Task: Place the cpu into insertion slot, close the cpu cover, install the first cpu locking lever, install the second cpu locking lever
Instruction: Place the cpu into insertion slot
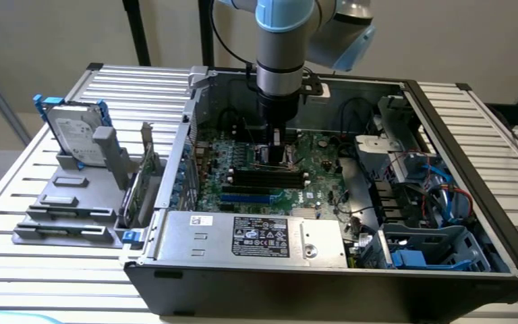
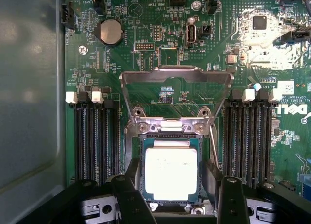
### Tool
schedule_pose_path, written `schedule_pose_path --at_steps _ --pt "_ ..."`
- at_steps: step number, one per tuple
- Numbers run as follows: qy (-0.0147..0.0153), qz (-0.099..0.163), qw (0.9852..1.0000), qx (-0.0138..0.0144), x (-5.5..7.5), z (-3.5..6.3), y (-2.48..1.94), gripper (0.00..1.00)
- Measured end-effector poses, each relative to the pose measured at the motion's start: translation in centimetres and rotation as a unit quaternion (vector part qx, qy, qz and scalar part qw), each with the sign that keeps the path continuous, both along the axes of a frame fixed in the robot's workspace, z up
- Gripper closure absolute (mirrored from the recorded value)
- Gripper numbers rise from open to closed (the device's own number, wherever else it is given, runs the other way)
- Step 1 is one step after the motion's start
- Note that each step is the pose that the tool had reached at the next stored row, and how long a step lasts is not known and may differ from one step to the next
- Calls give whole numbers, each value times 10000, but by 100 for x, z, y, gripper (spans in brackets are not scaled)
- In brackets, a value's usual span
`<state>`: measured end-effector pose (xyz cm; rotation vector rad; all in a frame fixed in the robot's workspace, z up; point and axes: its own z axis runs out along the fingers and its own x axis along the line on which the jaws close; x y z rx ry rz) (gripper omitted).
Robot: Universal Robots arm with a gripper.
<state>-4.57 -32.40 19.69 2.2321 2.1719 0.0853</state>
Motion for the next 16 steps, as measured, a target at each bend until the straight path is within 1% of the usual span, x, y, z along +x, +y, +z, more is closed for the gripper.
schedule_pose_path --at_steps 7,12,16 --pt "0 0 10000 0 0 13 0 38" --pt "0 0 10000 0 0 84 0 38" --pt "0 0 10000 11 -11 150 0 38"
